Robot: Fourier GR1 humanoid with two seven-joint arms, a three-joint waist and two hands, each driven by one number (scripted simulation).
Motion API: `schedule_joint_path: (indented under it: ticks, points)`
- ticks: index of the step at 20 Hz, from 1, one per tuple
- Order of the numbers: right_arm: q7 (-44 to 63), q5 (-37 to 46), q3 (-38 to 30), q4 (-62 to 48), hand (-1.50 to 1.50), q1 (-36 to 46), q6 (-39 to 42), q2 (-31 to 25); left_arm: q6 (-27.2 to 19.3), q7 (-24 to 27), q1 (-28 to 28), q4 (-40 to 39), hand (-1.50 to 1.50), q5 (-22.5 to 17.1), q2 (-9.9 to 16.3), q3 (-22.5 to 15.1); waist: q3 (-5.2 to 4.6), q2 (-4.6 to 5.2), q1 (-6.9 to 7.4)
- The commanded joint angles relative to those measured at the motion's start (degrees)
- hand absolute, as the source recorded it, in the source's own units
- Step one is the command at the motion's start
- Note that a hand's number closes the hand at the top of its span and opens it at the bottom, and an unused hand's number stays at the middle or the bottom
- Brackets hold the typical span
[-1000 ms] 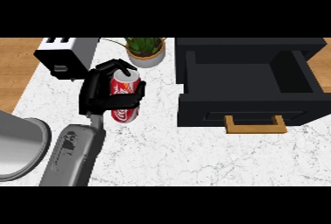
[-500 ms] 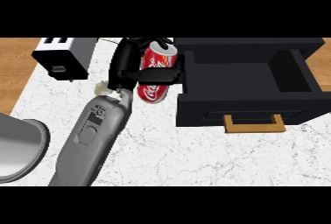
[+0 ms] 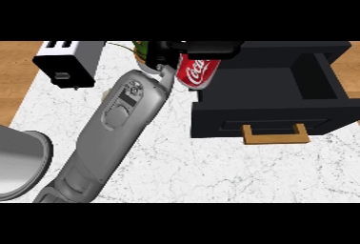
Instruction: Pick up the can, place it into the drawer and close the drawer
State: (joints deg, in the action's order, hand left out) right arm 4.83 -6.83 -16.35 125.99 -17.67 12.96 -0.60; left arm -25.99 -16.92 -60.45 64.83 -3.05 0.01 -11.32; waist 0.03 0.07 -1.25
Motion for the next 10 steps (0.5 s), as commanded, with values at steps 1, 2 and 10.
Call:
schedule_joint_path:
  ticks: [1, 2, 10]
  points:
    - [2.5, -3.1, -2.5, 0.6, -1.5, 1.4, 1.1, -2.6, -2.4, 3.1, -6.9, -8.5, 1.5, -2.3, 0.0, 0.2, 0.0, 0.16, -0.43]
    - [2.1, -1.6, -2.9, -4.6, -1.5, 6.5, -0.4, -3.7, -0.9, 4.7, -9.0, -12.7, 1.5, -2.6, 0.0, 2.2, 0.02, 0.42, -0.37]
    - [3.4, 0.4, 0.3, -2.2, -1.5, 5.6, -0.8, -1.5, -5.5, 6.2, -17.0, -23.1, 1.5, -9.4, 0.0, -4.5, 0.04, 0.5, -1.41]
